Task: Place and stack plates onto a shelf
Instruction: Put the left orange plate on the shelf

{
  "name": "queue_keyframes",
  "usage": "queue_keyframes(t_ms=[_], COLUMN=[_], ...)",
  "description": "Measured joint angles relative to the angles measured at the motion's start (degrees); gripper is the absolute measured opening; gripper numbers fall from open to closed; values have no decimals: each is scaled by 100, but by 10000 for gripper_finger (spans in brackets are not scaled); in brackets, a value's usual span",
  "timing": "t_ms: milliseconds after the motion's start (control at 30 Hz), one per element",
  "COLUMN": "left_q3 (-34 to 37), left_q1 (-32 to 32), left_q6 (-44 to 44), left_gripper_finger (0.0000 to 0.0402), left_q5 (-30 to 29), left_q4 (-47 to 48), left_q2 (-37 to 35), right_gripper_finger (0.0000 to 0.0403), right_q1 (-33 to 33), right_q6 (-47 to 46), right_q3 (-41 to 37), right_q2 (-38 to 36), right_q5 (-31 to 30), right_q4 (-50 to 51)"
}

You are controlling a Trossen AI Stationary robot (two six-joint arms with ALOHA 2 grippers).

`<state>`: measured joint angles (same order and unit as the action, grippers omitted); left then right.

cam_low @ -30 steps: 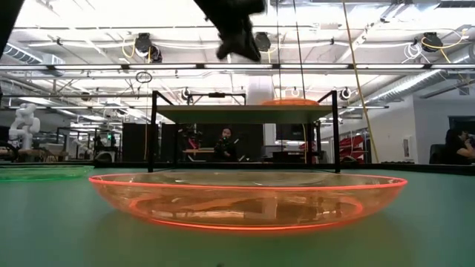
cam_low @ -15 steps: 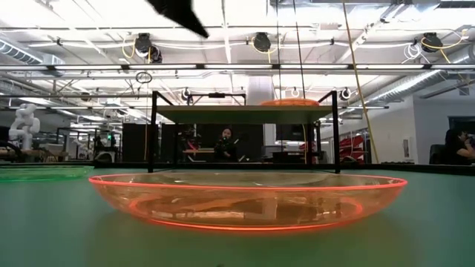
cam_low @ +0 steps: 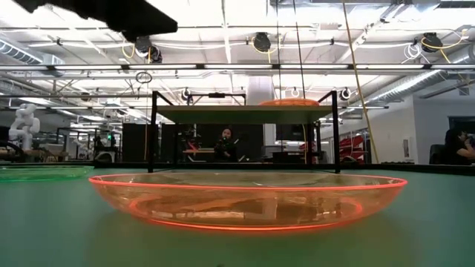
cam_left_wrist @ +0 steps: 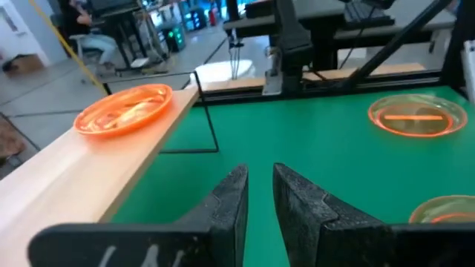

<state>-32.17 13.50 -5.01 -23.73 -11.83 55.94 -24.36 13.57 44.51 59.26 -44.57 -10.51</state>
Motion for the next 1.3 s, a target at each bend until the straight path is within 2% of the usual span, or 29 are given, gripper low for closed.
queue_keyframes(t_ms=[100,267,400,533,667,767,1000,1100,1300], left_q3=[252,463,488,488,488,488,490,490,490], left_q1=[64,172,271,343,369,369,353,351,351], left_q6=[-40,231,291,327,332,345,343,341,343], left_gripper_finger=[72,72,72,72,72,72,72,72,72], left_q5=[19,14,19,14,16,16,16,16,15], left_q4=[-308,-280,-295,-326,-342,-344,-343,-343,-341], left_q2=[-99,-136,-118,-123,-125,-125,-121,-123,-123], right_gripper_finger=[114,114,114,114,114,114,114,114,114], right_q1=[101,336,380,290,162,187,339,338,441], right_q6=[-383,-1802,-2640,-2786,-2584,-2859,-3798,-3898,-4045], right_q3=[562,1428,1554,1316,801,526,451,453,451], right_q2=[325,829,1166,1496,1948,2330,3078,3375,3866], right_q5=[418,1885,2754,3087,3510,4044,4777,4820,5390], right_q4=[1041,3136,3739,3628,2672,2113,1389,755,109])
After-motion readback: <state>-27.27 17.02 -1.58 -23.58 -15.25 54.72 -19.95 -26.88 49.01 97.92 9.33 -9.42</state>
